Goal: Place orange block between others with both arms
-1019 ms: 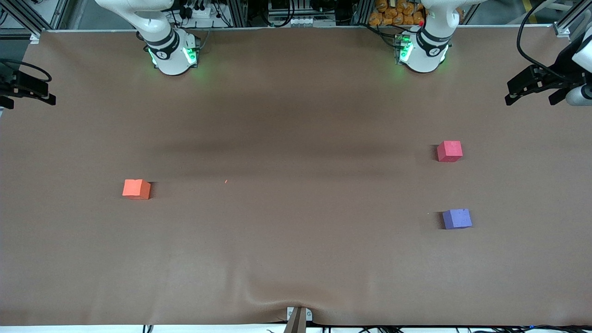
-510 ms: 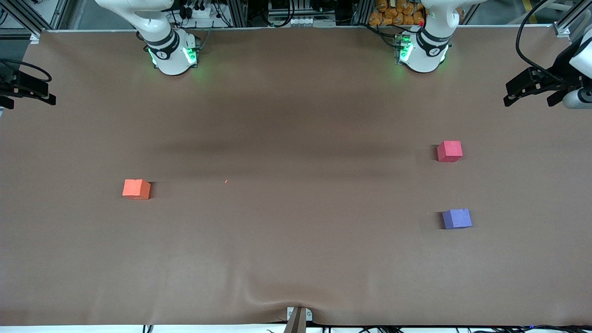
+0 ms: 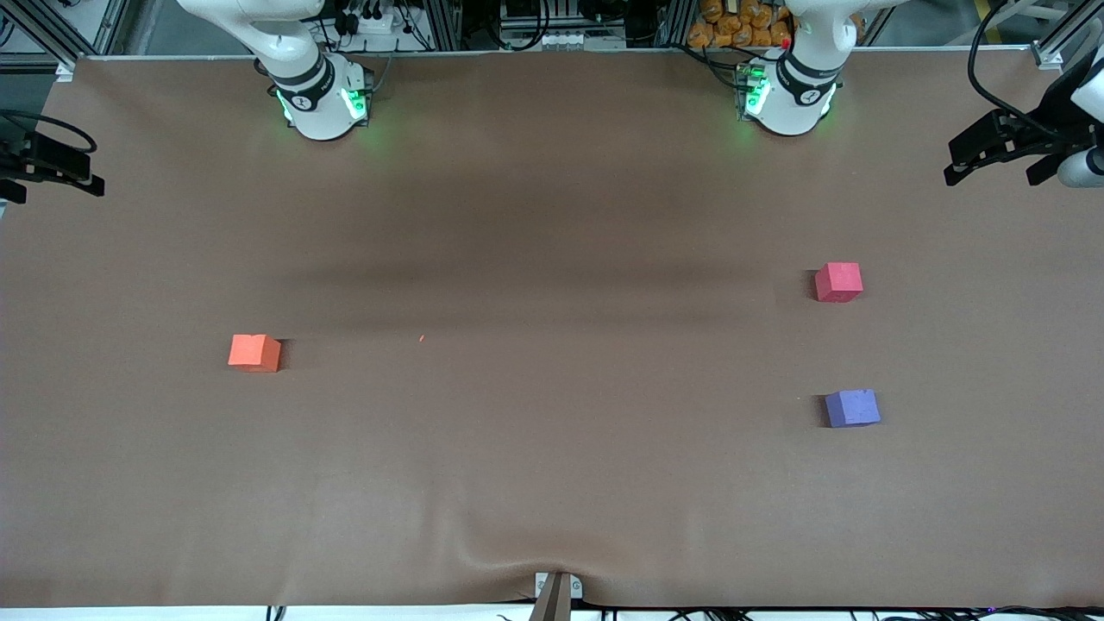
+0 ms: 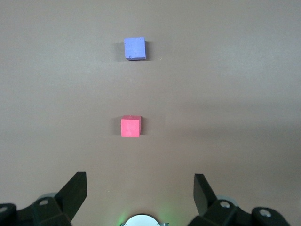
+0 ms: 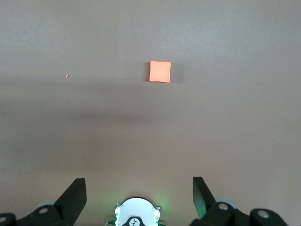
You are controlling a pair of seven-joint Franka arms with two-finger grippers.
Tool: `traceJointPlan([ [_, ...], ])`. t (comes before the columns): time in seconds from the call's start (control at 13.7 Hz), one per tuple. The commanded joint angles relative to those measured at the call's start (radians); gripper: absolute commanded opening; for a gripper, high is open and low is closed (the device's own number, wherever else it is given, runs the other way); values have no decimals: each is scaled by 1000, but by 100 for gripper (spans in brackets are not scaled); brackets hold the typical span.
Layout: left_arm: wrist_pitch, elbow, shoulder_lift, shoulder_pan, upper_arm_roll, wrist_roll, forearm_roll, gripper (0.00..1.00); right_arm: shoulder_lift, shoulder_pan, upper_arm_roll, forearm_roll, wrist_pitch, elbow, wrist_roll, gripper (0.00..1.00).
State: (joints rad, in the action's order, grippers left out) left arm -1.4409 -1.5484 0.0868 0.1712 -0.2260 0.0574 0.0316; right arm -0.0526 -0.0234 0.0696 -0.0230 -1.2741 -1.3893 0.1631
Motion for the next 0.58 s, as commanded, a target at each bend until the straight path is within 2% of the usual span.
traceJointPlan([
  [0.0, 7, 7, 4, 11, -4, -24, 8, 100, 0, 2, 3, -15, -4, -2, -16, 100],
  [0.51, 0, 7, 1, 8, -6, -24, 5, 100, -3, 2, 3, -15, -5, -5, -16, 100],
])
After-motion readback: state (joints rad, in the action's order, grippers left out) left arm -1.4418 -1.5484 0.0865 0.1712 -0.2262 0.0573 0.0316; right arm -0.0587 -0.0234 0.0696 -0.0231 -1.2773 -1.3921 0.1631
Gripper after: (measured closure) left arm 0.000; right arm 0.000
